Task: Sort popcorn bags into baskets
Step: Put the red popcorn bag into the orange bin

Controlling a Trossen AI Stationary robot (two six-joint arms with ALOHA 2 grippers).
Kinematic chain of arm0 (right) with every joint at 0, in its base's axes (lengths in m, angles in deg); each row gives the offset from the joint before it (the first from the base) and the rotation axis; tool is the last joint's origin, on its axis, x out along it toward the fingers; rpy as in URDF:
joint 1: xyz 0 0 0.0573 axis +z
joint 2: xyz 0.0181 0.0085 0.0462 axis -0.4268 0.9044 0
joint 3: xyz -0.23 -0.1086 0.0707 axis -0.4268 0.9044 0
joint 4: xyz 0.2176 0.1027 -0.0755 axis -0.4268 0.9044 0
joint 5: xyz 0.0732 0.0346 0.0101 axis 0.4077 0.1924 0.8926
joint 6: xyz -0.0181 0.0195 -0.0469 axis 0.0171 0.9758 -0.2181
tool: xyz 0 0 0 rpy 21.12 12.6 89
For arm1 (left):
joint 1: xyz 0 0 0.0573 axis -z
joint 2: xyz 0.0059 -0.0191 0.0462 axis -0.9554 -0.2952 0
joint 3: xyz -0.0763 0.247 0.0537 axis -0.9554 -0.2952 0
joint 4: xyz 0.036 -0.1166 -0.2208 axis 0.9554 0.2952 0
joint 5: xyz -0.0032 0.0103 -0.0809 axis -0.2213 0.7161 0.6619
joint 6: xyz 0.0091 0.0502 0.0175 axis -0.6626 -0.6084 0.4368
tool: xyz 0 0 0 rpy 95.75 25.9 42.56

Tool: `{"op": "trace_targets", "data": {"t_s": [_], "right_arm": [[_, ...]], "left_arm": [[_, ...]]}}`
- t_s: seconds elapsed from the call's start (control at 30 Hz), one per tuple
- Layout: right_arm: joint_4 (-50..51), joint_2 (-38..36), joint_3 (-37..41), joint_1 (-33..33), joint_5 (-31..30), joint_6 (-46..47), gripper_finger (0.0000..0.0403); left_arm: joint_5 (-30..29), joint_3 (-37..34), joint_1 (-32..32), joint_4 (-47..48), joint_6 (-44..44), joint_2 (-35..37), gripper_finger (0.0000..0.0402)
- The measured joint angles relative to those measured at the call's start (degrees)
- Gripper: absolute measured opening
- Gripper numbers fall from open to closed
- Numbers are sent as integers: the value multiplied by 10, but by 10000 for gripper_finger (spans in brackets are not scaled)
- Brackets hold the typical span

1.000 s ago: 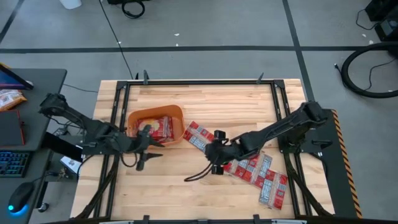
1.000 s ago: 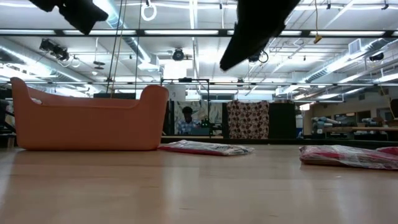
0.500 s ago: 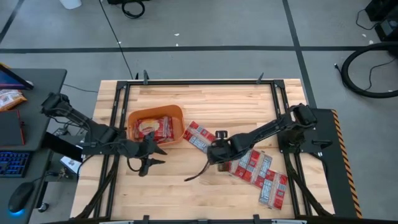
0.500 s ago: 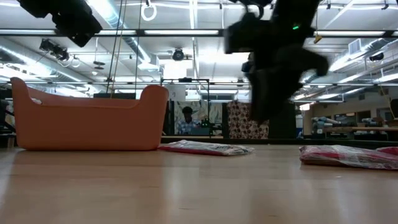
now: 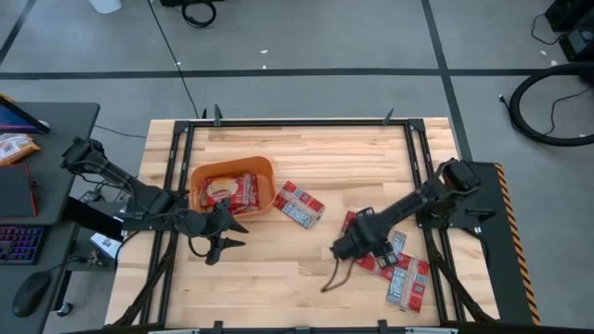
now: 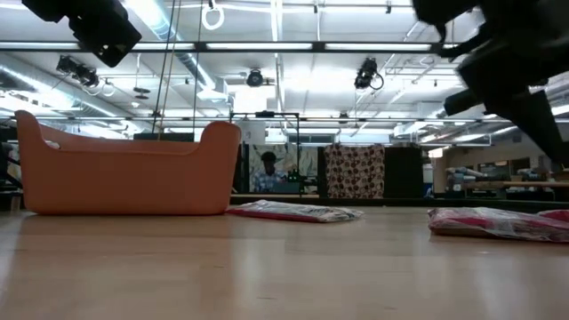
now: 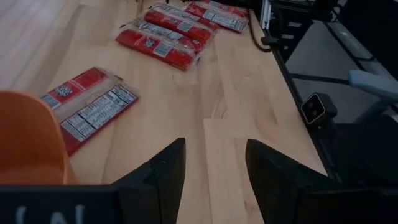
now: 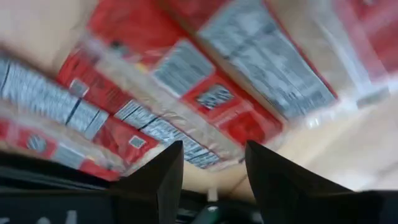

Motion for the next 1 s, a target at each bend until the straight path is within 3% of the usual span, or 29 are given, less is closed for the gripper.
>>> {"op": "trace_targets", "data": {"t_s": [0.17,0.5,1.0], "right_arm": [[-40,0,13,43,-70,-96,174],[-124,0,77,45,-65,-123,145],[-185,-2,131,45,-95,-109,7]], "left_arm": [[-1,0,0,0,-24,0,171],[-1,0,0,0,-64,0,171],[0,0,0,0,-30,0,171]]}}
